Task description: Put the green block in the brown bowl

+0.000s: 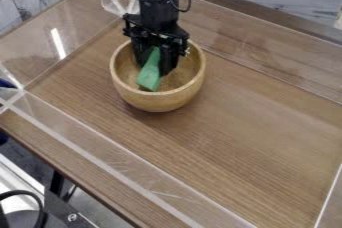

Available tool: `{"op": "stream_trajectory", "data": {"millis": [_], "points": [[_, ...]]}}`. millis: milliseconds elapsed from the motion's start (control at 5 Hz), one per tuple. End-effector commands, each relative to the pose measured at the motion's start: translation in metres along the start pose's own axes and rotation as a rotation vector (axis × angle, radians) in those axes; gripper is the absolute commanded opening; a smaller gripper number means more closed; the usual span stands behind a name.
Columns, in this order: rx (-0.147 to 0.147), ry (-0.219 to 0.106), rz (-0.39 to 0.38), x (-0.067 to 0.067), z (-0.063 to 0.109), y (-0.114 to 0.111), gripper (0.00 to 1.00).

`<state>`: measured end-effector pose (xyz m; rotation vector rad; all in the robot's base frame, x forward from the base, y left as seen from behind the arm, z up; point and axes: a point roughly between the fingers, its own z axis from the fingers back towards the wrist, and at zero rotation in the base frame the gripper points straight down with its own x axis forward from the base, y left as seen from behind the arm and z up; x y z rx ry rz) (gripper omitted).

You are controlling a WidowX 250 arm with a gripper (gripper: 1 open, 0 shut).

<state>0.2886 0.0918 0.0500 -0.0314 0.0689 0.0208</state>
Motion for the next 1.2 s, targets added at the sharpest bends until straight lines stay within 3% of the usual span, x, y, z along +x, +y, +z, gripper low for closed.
{"op": "stream_trajectory", "data": {"millis": [0, 600, 1000], "points": [[0.006, -0.037, 0.012, 0.005, 0.011, 0.004, 0.00], [-0.006, -0.042, 0.020, 0.005, 0.016, 0.002, 0.00], [-0.020, -0.061, 0.022, 0.006, 0.029, 0.000, 0.00]]}}
